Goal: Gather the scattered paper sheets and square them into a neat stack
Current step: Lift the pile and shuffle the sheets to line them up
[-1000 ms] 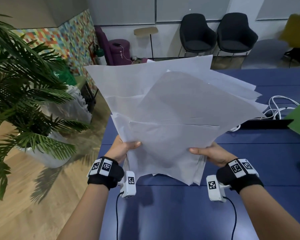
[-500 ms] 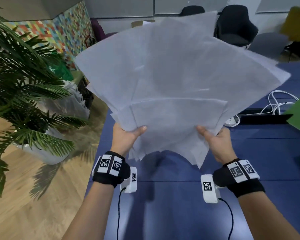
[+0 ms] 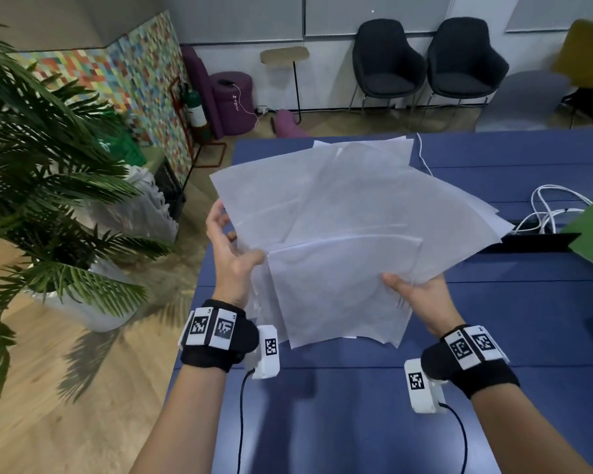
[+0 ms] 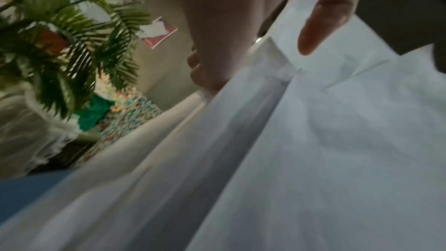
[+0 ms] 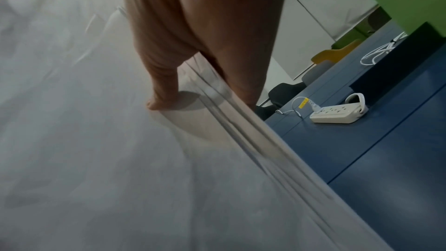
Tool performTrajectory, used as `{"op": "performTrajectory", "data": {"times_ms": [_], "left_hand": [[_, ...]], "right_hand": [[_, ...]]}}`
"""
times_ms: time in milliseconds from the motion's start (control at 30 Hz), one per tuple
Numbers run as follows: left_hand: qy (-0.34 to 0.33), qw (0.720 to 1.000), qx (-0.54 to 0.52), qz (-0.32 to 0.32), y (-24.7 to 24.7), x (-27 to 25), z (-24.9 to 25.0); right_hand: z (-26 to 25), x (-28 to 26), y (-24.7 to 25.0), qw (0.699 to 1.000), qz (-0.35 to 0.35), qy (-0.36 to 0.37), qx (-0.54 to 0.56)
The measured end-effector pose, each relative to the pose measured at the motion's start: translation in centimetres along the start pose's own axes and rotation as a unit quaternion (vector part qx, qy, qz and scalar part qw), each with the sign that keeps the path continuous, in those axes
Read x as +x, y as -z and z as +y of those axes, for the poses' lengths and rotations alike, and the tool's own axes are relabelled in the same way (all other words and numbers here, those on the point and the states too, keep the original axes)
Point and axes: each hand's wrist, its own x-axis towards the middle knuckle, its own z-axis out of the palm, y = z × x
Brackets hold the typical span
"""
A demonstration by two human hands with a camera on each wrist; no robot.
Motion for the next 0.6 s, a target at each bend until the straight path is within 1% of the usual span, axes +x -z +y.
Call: {"op": "performTrajectory", "data": {"times_ms": [100, 200, 267, 300, 400, 500, 567, 600], "left_hand": [[0.079, 0.997, 0.011, -0.017, -0.5, -1.1, -2.0], [0.125, 0.991, 0.035, -0.039, 0.1, -2.2, -4.2], [0.161, 0.985, 0.019, -0.056, 0.3, -2.5, -4.1], [0.172, 0.982, 0.018, -0.076, 0.5, -2.4, -4.1], [0.177, 0.974, 0.058, -0.13, 0.6, -2.3, -3.9], [0.177, 0.967, 0.084, -0.161, 0.7, -2.3, -3.8], [0.169, 0.966, 0.106, -0.165, 0.1, -2.5, -4.1], [0.165, 0.967, 0.119, -0.156, -0.4, -2.6, -4.4]], "right_hand": [[0.3, -0.1, -0.1, 1.0, 0.002, -0.013, 0.008], [0.2, 0.0, -0.2, 0.999, 0.026, 0.01, 0.02], [-0.4, -0.3, -0.4, 0.999, 0.04, 0.013, 0.023], [-0.8, -0.4, -0.3, 0.999, 0.038, 0.018, 0.022], [-1.9, -0.4, 0.0, 0.999, -0.002, 0.03, 0.016], [-1.4, -0.4, 0.5, 0.999, -0.044, 0.003, -0.001], [-0.4, -0.8, 0.4, 0.997, -0.07, -0.03, -0.032], [0.0, -0.9, 0.2, 0.996, -0.067, -0.04, -0.037]]}}
